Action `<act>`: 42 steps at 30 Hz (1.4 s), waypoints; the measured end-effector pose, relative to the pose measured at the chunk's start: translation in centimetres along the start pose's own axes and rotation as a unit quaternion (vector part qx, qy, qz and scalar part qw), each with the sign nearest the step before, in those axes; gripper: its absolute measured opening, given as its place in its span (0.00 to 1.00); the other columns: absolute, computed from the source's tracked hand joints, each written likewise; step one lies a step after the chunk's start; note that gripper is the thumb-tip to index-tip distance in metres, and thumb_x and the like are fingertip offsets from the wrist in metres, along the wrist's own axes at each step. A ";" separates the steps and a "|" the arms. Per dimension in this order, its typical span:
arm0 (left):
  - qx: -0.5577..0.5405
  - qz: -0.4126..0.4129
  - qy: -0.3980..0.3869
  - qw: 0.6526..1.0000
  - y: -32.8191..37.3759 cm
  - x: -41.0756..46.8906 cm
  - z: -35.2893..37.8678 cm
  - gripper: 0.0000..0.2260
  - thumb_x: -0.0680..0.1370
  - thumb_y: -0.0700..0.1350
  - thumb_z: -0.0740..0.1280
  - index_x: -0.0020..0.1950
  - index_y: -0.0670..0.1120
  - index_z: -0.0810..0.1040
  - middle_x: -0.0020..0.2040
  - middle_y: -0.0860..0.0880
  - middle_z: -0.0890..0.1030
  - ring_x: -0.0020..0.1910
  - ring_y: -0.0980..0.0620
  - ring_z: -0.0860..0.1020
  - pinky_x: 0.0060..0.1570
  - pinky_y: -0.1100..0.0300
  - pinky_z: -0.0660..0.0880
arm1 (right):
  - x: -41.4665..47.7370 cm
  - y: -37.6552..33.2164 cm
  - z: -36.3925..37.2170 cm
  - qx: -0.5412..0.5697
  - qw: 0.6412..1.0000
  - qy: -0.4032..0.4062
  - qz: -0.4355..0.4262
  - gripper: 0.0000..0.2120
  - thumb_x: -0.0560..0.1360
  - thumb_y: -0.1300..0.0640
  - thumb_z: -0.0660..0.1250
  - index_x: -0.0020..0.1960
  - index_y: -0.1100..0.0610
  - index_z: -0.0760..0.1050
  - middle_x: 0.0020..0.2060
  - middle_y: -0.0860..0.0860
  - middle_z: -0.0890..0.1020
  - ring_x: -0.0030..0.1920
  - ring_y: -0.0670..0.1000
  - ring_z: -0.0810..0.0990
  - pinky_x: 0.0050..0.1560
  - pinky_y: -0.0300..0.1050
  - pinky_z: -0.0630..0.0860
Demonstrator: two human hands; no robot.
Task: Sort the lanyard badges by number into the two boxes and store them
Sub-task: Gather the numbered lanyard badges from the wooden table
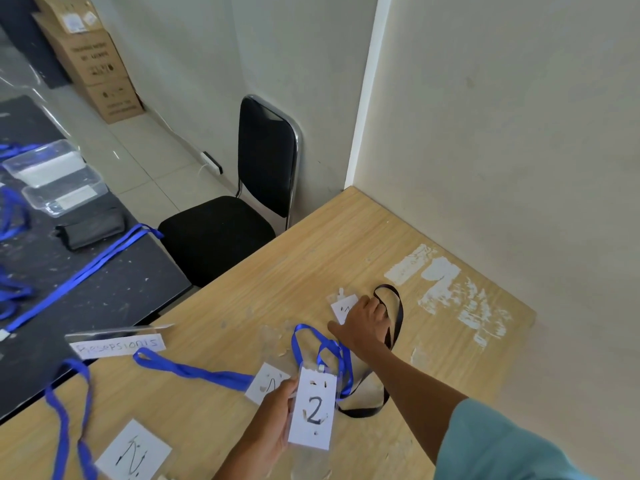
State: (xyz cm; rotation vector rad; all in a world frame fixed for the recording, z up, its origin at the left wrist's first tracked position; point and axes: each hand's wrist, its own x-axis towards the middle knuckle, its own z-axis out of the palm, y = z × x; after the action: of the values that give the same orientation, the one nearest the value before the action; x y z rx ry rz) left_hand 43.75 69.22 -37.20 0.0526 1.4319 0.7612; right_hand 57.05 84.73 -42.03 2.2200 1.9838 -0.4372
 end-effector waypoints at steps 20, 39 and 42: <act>-0.080 0.047 -0.070 0.993 0.4 -0.2 4.1 0.17 0.84 0.47 0.55 0.62 0.41 0.79 0.52 0.41 0.85 0.46 0.46 0.84 0.42 0.52 0.81 | -13.6 1.9 -3.6 0.156 0.987 -0.027 -0.012 0.37 0.65 0.29 0.68 0.60 0.57 0.67 0.54 0.53 0.71 0.57 0.56 0.74 0.55 0.50 0.74; -0.034 0.097 -0.083 0.991 -2.4 -4.2 2.7 0.15 0.84 0.51 0.59 0.58 0.44 0.82 0.49 0.44 0.84 0.49 0.46 0.83 0.45 0.48 0.81 | -18.2 4.4 -4.1 0.700 0.661 -0.196 0.184 0.20 0.84 0.47 0.54 0.57 0.59 0.79 0.47 0.58 0.86 0.46 0.57 0.85 0.43 0.51 0.80; 0.050 0.116 -0.060 0.990 -2.4 -4.1 1.9 0.16 0.82 0.54 0.61 0.58 0.46 0.83 0.53 0.43 0.84 0.52 0.45 0.82 0.52 0.47 0.78 | -18.8 4.9 -3.7 0.726 0.625 -0.224 0.180 0.17 0.83 0.52 0.55 0.60 0.60 0.78 0.50 0.60 0.85 0.48 0.59 0.84 0.44 0.53 0.81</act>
State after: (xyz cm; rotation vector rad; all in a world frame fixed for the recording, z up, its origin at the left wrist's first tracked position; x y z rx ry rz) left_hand 46.69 66.05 -34.46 0.3426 1.3610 0.8618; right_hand 60.67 67.36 -33.34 2.3778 0.6340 -2.8869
